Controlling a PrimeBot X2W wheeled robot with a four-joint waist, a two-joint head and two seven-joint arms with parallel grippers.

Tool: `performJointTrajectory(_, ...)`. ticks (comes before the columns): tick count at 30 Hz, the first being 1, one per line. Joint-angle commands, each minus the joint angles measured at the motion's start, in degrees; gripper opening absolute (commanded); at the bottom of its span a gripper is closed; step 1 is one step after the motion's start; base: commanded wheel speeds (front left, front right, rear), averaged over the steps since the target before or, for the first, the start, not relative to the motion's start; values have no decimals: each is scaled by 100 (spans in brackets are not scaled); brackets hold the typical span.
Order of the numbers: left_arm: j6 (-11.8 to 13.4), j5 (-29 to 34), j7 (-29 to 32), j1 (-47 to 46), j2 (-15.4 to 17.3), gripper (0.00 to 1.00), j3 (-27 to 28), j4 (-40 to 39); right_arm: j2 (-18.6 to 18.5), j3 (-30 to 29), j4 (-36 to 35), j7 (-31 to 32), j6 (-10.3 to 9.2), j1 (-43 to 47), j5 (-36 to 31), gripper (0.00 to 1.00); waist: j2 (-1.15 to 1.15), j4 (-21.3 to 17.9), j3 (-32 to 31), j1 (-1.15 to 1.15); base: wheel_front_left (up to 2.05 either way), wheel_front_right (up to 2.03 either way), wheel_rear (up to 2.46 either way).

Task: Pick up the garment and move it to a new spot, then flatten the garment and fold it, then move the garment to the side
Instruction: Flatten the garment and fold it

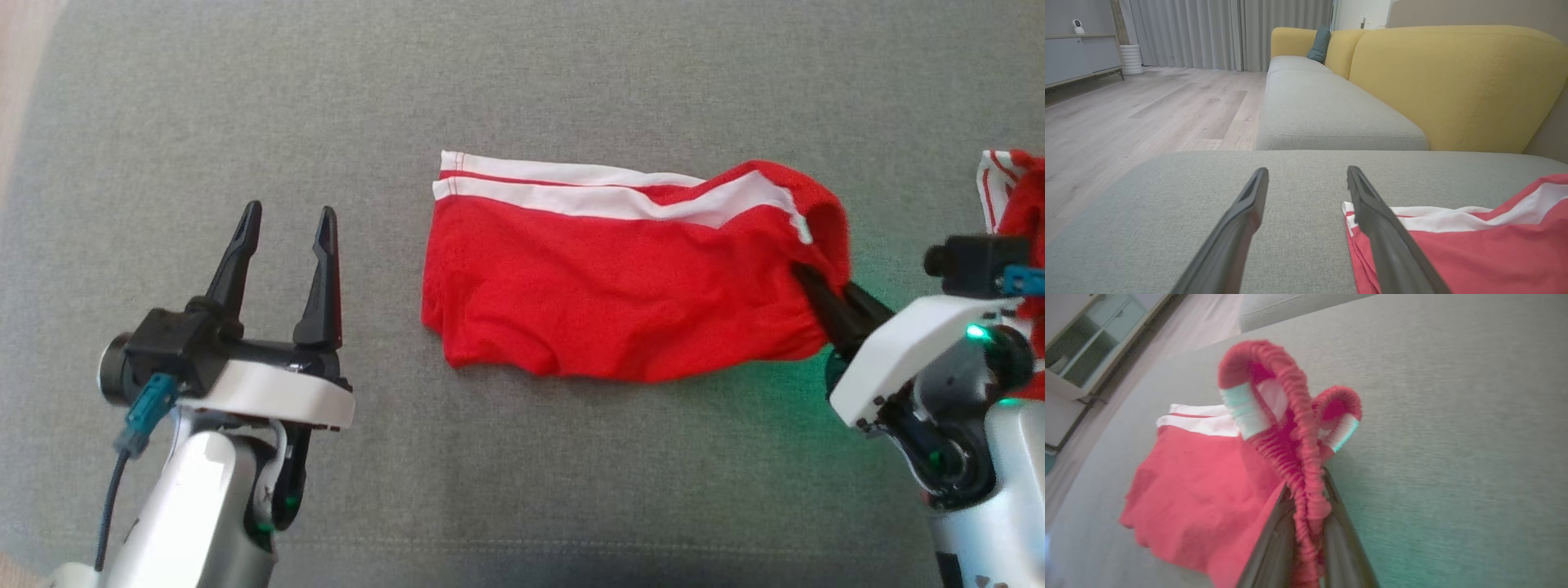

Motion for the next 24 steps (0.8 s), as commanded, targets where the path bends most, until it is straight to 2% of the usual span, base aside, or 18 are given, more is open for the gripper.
performJointTrajectory(1,-24,58,-34,-53,72,100,204,-146,-33,150,-369,219,-5,-94,240,0,0,12,-31,0,0,0,0)
performJointTrajectory(7,-49,64,-35,-56,20,100,157,-118,421,257,-897,1058,-5,-332,1331,0,0,122,-72,0,0,0,0)
performJointTrajectory(11,-84,57,-35,-71,-42,100,132,-81,792,513,-566,1202,-5,-638,1908,0,0,298,-61,0,0,0,0)
performJointTrajectory(16,-127,53,-35,-98,-124,100,111,-33,901,1078,315,672,-5,-995,2144,0,0,513,-11,0,0,0,0)
performJointTrajectory(24,-189,93,-35,-120,-211,100,156,5,907,2289,1625,-757,-5,-1674,2719,0,0,718,63,0,0,0,0)
